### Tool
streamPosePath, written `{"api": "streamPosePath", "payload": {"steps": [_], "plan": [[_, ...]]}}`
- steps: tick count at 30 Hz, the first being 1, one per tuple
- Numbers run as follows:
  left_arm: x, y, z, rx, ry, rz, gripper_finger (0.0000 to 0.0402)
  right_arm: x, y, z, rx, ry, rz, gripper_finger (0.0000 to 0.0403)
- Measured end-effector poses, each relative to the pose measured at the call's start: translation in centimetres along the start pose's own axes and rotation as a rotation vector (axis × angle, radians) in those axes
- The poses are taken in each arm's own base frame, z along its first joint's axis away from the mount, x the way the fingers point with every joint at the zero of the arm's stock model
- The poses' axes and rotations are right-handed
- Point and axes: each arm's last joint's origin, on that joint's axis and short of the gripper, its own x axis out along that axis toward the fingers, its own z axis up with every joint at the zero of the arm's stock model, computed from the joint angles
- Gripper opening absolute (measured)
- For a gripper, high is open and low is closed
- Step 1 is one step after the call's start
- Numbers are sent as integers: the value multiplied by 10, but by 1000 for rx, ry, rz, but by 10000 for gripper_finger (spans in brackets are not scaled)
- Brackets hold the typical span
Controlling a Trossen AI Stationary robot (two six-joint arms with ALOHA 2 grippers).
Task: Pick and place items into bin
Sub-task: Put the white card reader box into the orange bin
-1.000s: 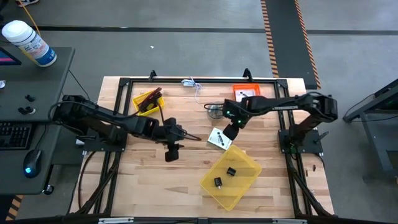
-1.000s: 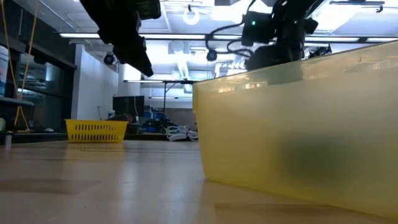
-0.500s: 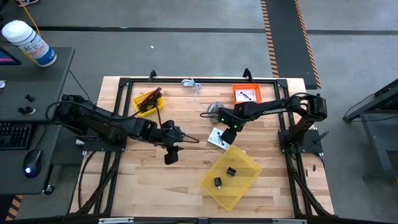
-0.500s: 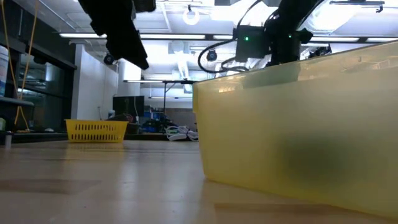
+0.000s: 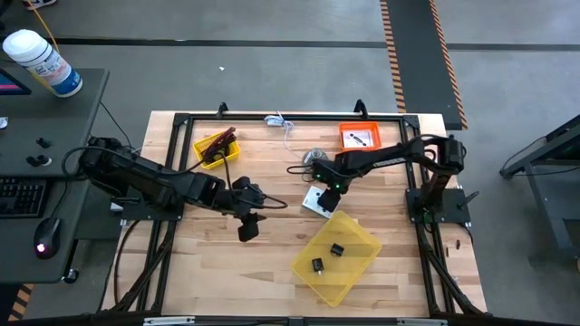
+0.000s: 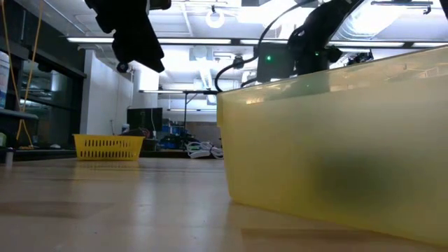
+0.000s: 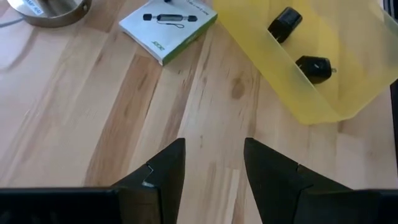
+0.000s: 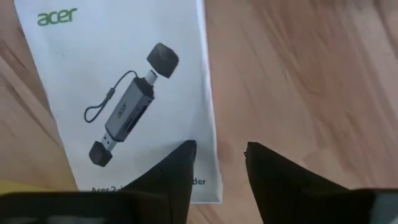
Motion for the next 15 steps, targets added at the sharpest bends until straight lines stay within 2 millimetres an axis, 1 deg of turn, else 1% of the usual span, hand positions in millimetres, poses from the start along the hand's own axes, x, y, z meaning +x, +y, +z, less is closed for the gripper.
{"api": "streamPosePath", "payload": {"steps": [4,12,15], "plan": [[0,0,0,-21,0,0,150,6,1,2,-30,8,27,101],[0,0,0,-50,-2,4,150,12,7,13,-74,-95,92,13],[0,0,0,-67,-3,7,150,18,8,17,-88,-101,143,7]]}}
